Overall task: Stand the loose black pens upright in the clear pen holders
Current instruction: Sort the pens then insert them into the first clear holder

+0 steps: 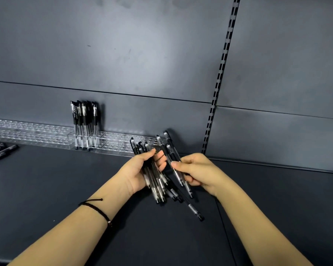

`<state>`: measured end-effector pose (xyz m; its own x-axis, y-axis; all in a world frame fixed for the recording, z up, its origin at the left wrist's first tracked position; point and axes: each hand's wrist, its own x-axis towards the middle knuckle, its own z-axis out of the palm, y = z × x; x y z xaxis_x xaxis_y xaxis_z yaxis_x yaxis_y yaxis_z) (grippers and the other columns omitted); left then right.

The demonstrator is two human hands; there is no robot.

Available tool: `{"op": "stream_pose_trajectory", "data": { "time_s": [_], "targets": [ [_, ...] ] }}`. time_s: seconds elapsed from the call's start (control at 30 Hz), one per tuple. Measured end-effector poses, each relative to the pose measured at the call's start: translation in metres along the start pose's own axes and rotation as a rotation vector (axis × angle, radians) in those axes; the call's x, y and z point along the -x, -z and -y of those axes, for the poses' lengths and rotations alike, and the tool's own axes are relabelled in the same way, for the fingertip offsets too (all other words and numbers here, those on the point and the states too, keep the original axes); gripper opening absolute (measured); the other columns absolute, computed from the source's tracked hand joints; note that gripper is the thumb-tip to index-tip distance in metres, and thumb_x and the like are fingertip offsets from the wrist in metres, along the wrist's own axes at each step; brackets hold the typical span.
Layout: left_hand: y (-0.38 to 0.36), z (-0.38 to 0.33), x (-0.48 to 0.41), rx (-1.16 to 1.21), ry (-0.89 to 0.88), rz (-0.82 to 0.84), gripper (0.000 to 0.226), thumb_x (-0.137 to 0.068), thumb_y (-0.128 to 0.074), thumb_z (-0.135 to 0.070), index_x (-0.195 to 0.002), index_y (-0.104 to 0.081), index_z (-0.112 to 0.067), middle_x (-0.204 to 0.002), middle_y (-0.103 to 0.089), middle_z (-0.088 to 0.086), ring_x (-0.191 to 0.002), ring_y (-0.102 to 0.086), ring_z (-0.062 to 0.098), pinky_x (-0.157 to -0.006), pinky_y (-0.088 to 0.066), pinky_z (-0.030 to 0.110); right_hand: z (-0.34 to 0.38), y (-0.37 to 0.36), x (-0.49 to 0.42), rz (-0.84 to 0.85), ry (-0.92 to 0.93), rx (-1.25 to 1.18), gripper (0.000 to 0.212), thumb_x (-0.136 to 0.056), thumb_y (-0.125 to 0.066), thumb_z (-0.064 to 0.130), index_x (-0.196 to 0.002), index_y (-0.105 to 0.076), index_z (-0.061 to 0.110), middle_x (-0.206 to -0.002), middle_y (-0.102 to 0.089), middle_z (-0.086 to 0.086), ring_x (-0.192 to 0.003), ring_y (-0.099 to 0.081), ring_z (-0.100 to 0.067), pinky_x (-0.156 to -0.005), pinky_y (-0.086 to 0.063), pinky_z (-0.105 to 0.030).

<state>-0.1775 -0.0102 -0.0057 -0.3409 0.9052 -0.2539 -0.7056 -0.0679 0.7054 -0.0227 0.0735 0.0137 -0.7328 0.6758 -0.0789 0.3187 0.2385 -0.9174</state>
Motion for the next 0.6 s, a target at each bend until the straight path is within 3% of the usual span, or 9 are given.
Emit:
{"op": "stream_pose_trajectory", "data": {
  "time_s": [0.07, 0.13, 0.17, 0.27, 0.33, 0.4, 0.5, 0.6],
  "targets": [
    [0.000, 0.001, 0.001, -0.064, -0.005, -0.008, 0.022, -0.096, -0.057, -0.022, -0.090, -0.065, -0.002, -0.077, -0.070, 0.010, -0.061, -0.070, 0.020, -0.056, -0.061, 0.032, 0.000, -0.010, 0.000, 0.044, 0.019, -0.044, 0.025, -0.093, -0.063, 0.023, -0.078, -0.067, 0.004, -0.058, -0.040, -0.001, -0.042, -0.035, -0.004, -0.038, -0.025, -0.016],
    [0.001, 0.003, 0.001, -0.124, -0.002, 0.005, 0.034, -0.095, -0.056, -0.033, -0.105, -0.067, -0.002, -0.097, -0.072, 0.015, -0.073, -0.071, 0.025, -0.057, -0.060, 0.035, 0.000, -0.017, 0.000, 0.046, 0.014, -0.059, 0.031, -0.093, -0.063, 0.025, -0.097, -0.066, -0.006, -0.063, -0.042, -0.003, -0.044, -0.037, -0.004, -0.038, -0.026, -0.015],
    [0.002, 0.004, 0.001, -0.125, -0.001, 0.022, 0.042, -0.094, -0.055, -0.038, -0.113, -0.066, -0.001, -0.107, -0.071, 0.016, -0.081, -0.072, 0.026, -0.060, -0.061, 0.037, 0.000, -0.019, 0.000, 0.047, 0.014, -0.049, 0.029, -0.093, -0.063, 0.025, -0.099, -0.065, -0.003, -0.064, -0.043, -0.003, -0.044, -0.037, -0.004, -0.038, -0.027, -0.015],
    [0.000, 0.007, 0.000, -0.099, -0.001, 0.064, 0.054, -0.089, -0.055, -0.047, -0.118, -0.065, -0.002, -0.112, -0.071, 0.015, -0.089, -0.073, 0.025, -0.068, -0.061, 0.037, 0.001, -0.024, 0.002, 0.051, 0.028, -0.021, 0.014, -0.093, -0.063, 0.023, -0.092, -0.060, 0.009, -0.061, -0.040, -0.001, -0.045, -0.033, -0.006, -0.040, -0.026, -0.017],
    [-0.003, 0.009, 0.001, -0.083, -0.029, 0.054, 0.051, -0.084, -0.063, -0.041, -0.116, -0.065, -0.001, -0.113, -0.070, 0.017, -0.088, -0.073, 0.024, -0.064, -0.061, 0.037, 0.001, -0.026, 0.002, 0.034, 0.056, 0.015, 0.014, -0.093, -0.063, 0.021, -0.088, -0.058, 0.009, -0.057, -0.037, 0.000, -0.043, -0.031, -0.006, -0.041, -0.025, -0.018],
    [-0.006, 0.008, 0.004, -0.077, -0.078, 0.036, 0.036, -0.083, -0.069, -0.025, -0.110, -0.067, -0.002, -0.108, -0.072, 0.015, -0.083, -0.073, 0.022, -0.060, -0.060, 0.035, 0.001, -0.029, 0.003, 0.033, 0.091, 0.047, 0.017, -0.091, -0.065, 0.019, -0.083, -0.057, 0.007, -0.053, -0.038, 0.003, -0.041, -0.032, -0.005, -0.040, -0.026, -0.018],
    [-0.008, 0.007, 0.007, -0.128, -0.112, 0.013, 0.011, -0.082, -0.071, -0.015, -0.088, -0.070, -0.006, -0.080, -0.073, 0.008, -0.066, -0.071, 0.018, -0.057, -0.060, 0.033, 0.003, -0.029, 0.005, 0.049, 0.157, 0.068, 0.027, -0.088, -0.069, 0.023, -0.077, -0.057, 0.001, -0.051, -0.038, 0.003, -0.042, -0.032, -0.007, -0.042, -0.026, -0.020],
    [-0.009, -0.001, 0.009, -0.160, -0.154, -0.025, 0.014, -0.083, -0.071, -0.016, -0.073, -0.066, -0.009, -0.064, -0.066, 0.003, -0.056, -0.066, 0.017, -0.057, -0.060, 0.033, 0.009, -0.025, 0.009, 0.045, 0.184, 0.050, 0.036, -0.088, -0.068, 0.036, -0.076, -0.063, 0.002, -0.053, -0.045, 0.004, -0.042, -0.034, -0.006, -0.041, -0.028, -0.016]
  ]
}}
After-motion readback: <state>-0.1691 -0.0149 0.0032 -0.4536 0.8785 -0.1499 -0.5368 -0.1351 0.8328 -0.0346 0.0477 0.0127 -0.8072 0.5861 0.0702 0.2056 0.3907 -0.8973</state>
